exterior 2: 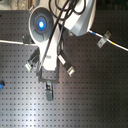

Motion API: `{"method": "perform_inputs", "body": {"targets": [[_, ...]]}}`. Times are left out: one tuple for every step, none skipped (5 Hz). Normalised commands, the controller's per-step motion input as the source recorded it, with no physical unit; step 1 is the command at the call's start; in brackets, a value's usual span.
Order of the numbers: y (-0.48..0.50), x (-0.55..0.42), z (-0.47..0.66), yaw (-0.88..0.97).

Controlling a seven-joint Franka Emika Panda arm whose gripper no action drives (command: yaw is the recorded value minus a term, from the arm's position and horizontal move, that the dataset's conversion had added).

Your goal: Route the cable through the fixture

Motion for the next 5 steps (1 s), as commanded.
{"method": "perform_inputs", "body": {"targets": [[0.029,0.018,0.50,0.19],[0.029,-0.325,0.49,0.60],[0.056,-0.294,0.46,0.67],[0.093,-0.299,0.39,0.64],[0.140,-0.345,0.24,0.54]]}}
